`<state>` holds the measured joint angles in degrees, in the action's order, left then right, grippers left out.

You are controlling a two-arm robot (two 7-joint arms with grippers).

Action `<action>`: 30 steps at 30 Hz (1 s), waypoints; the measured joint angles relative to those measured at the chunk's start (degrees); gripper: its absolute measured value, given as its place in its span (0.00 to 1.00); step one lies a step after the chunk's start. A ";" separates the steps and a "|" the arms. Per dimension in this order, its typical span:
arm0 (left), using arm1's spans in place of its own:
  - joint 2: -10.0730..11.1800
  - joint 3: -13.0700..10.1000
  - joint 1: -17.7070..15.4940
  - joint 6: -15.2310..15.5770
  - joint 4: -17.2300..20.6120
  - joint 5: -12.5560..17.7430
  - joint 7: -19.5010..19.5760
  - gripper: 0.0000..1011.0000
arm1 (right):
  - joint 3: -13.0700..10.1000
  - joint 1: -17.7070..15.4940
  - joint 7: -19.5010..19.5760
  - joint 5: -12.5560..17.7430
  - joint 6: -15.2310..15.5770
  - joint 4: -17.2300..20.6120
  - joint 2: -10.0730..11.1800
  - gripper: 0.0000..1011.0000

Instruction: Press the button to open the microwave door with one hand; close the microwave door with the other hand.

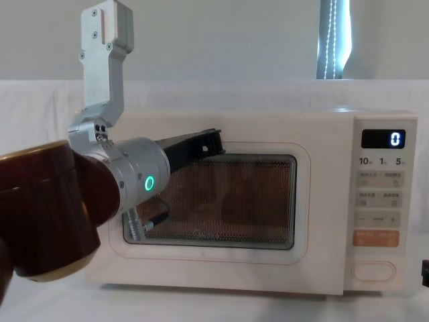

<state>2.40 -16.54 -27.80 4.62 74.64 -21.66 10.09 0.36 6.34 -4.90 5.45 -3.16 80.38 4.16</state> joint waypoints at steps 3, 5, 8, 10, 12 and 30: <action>-0.10 0.21 -0.05 -0.01 -0.15 0.13 -0.08 0.00 | 0.00 0.00 0.00 0.00 0.00 0.00 0.00 0.99; -0.15 0.30 -0.09 -0.01 -0.25 0.17 -0.10 0.00 | 0.00 0.00 0.00 0.00 0.00 0.00 0.00 0.99; -0.23 0.46 -0.15 -0.01 -0.44 0.26 -0.18 0.00 | 0.00 0.00 0.00 0.00 0.00 0.00 0.00 0.99; -0.29 0.55 -0.23 0.00 -0.57 0.33 -0.22 0.00 | 0.00 0.00 0.00 0.00 0.00 0.00 0.00 0.99; -0.35 0.61 -0.30 0.00 -0.70 0.37 -0.23 0.00 | 0.00 0.00 0.00 0.00 0.00 0.00 0.00 0.99; -0.98 1.19 -0.91 0.07 -1.93 0.79 -0.60 0.00 | 0.00 0.00 0.00 0.00 0.00 0.00 0.00 0.99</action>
<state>1.42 -15.34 -28.71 4.70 72.71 -20.87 9.49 0.37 6.34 -4.90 5.45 -3.16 80.38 4.16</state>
